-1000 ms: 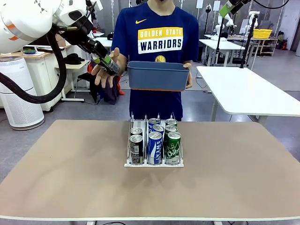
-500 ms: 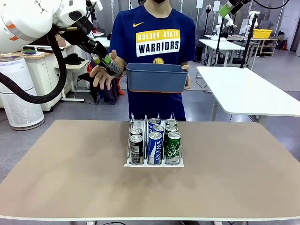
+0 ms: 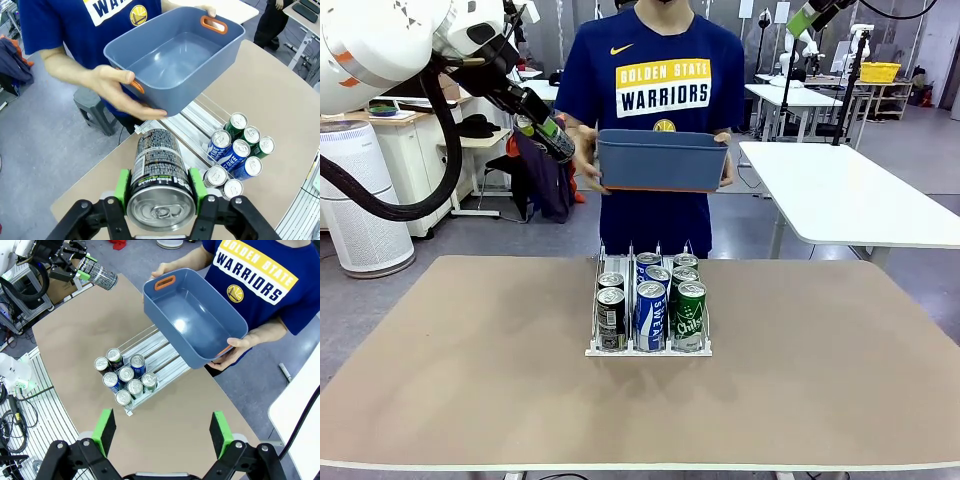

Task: Fill the beverage cans into the dispenser.
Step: Place the picked Pepsi coke in the line of the Automatic Can Dispenser with the same cans.

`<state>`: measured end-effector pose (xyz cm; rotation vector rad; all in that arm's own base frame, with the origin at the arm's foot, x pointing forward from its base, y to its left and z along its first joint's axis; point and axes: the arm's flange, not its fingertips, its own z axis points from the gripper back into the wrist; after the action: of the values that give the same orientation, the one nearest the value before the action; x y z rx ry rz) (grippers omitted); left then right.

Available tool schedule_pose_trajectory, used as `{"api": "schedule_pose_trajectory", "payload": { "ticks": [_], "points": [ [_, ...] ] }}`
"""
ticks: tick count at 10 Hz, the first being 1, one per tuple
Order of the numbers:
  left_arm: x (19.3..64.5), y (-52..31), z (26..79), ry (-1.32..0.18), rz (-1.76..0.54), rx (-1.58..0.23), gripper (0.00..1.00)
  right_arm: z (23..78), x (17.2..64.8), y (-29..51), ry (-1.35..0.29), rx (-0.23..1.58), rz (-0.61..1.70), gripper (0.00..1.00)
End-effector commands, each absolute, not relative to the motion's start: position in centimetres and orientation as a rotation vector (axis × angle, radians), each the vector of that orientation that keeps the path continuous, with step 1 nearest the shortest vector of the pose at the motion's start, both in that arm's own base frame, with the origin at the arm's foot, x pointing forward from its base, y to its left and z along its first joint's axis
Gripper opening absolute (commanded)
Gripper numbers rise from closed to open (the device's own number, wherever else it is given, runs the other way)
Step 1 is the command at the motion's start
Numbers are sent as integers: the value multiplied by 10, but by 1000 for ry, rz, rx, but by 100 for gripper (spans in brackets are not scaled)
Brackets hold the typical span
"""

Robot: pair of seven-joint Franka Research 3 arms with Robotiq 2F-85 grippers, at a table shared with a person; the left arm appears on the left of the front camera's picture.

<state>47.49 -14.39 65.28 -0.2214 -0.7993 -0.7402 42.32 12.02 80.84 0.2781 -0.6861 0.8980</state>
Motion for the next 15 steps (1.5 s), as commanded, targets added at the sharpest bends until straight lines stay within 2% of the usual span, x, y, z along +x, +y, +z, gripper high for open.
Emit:
{"api": "schedule_pose_trajectory", "payload": {
  "ticks": [1, 3, 4, 7, 10, 12, 14, 15],
  "points": [
    [475, -141, 654, -806, -750, -221, 13, 808, 423, 120, -685, 281, 900, 100],
    [475, -141, 654, -806, -750, -221, 13, 808, 423, 120, -685, 281, 900, 100],
    [475, -144, 653, -799, -740, -221, 58, 808, 423, 120, -685, 281, 900, 100],
    [449, -187, 662, -709, -569, -226, 58, 808, 423, 120, -685, 281, 900, 100],
    [416, -231, 640, -474, -450, -216, 58, 808, 423, 120, -685, 281, 900, 100],
    [396, -253, 618, -361, -487, -244, 58, 808, 423, 120, -685, 281, 900, 100],
    [390, -274, 607, -350, -540, -300, 58, 808, 423, 120, -685, 281, 900, 100],
    [393, -260, 608, -365, -610, -267, 58, 808, 423, 120, -685, 281, 900, 100]
  ]
}}
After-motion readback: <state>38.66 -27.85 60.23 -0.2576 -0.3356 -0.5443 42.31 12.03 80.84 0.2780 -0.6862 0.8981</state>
